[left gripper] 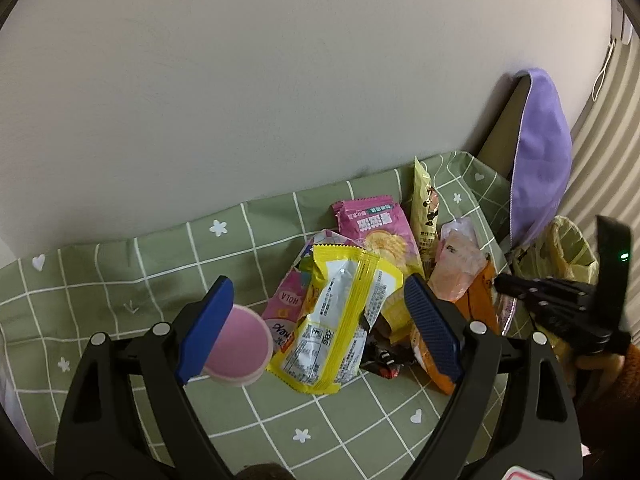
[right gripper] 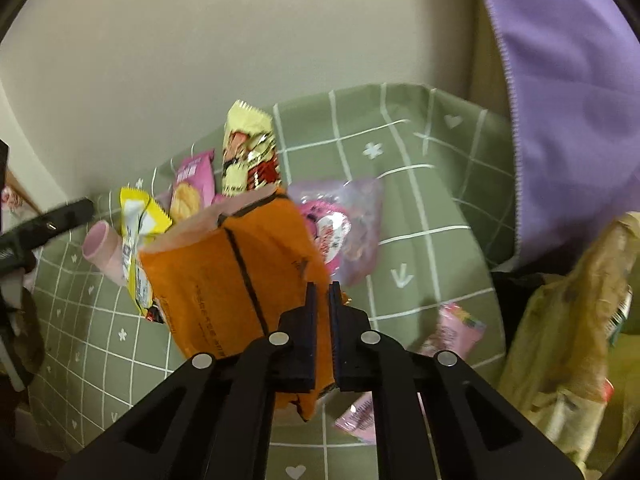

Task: Collect trash
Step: 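Grasp the orange bag with the right tool while the left tool grasps the yellow wrapper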

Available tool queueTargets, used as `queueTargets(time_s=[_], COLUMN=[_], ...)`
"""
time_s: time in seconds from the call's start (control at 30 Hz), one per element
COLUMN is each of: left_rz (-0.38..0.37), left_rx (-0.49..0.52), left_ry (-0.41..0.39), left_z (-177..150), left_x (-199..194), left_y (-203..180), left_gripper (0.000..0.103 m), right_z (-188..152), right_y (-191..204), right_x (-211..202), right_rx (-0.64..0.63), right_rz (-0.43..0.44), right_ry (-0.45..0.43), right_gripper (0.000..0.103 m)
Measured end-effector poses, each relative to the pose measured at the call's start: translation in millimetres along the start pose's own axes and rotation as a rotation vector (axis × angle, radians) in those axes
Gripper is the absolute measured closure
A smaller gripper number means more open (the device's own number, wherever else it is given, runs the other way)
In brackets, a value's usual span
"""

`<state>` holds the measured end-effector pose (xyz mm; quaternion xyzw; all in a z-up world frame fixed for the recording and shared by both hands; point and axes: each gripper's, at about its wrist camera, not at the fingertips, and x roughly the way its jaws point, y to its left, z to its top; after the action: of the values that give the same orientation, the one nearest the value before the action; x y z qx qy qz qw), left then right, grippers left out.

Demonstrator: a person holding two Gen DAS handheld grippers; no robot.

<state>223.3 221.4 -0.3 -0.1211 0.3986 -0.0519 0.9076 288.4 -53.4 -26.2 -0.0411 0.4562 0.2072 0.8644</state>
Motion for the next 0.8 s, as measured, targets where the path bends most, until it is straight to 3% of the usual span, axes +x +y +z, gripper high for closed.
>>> queueTargets(time_s=[0.23, 0.47, 0.67, 0.8], left_rz=[-0.018, -0.08, -0.026, -0.009], left_rx=[0.083, 0.096, 0.154, 0.146], left_ry=[-0.011, -0.005, 0.09, 0.106], left_z=[7, 13, 11, 10], left_x=[7, 6, 32, 36], left_y=[-15, -5, -23, -27], left_gripper=[0.02, 0.022, 0.04, 0.043], right_z=[-6, -26, -46, -57], right_y=[-14, -23, -27, -29], right_x=[-32, -57, -67, -69], right_rx=[0.052, 0.08, 0.103, 0.107], right_rz=[-0.045, -0.064, -0.058, -0.03], right_ry=[-0.042, -0.071, -0.085, -0.089], right_gripper=[0.095, 0.095, 0.095, 0.095])
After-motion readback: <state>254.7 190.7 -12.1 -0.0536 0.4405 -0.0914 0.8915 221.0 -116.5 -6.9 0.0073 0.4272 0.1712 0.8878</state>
